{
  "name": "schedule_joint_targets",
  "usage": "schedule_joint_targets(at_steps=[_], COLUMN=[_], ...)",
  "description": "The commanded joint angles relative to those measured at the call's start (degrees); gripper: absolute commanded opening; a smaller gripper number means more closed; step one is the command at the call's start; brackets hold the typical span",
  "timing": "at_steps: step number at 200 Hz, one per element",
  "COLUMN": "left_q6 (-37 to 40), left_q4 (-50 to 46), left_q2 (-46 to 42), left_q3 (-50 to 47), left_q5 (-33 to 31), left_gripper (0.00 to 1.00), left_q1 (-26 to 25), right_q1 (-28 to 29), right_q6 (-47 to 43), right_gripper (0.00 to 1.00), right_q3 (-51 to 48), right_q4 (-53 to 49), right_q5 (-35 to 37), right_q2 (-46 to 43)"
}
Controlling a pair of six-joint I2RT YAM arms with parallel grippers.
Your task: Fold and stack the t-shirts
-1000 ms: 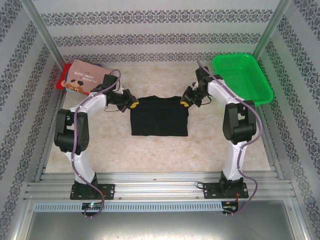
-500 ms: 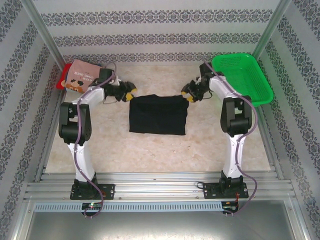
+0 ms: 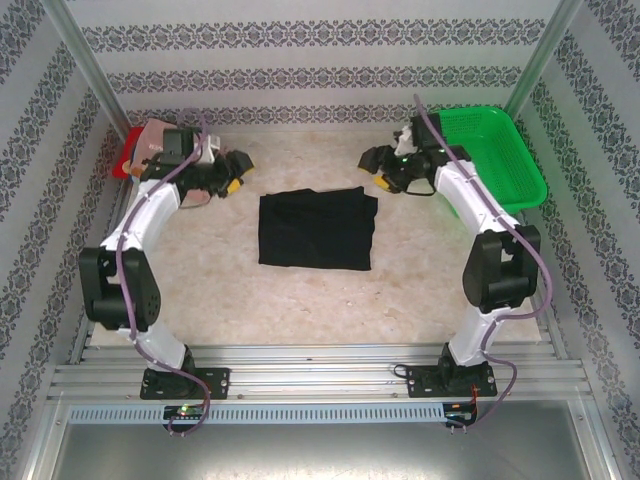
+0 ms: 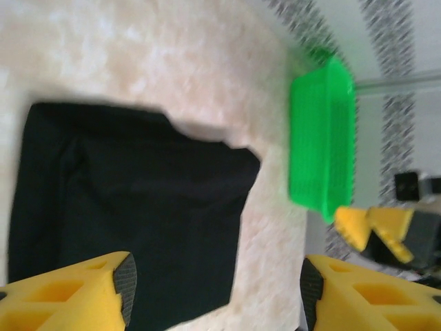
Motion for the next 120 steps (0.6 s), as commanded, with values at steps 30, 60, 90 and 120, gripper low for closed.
schedule_joint_targets(at_steps=[30,60,90,120], left_q6=[0.2,-3.7,-3.3,-4.4], left_q4=[7.7,11.9,12.7,13.6], left_q2=[3.3,12.2,20.7,27.9], left_q3=[-5.4,-3.0,3.1,10.5], left_q5=[0.3,1.9,-1.1,-3.4], left_gripper=[0.46,0.26,0.25,0.27], left_q1=[-7.6,-9.5,-9.5,-8.9], right_q1=[5.2,5.2,3.8,2.3], right_q6=[10.8,12.4,12.1,13.4], right_gripper=[0.13,0.10,0.11,0.13], right_q3=[-0.5,1.8,4.4,6.4], right_q4=[16.5,17.5,17.6,19.4], right_q5=[-4.1,-2.2,-0.7,0.7], right_q2=[13.4,18.6,22.5,25.9])
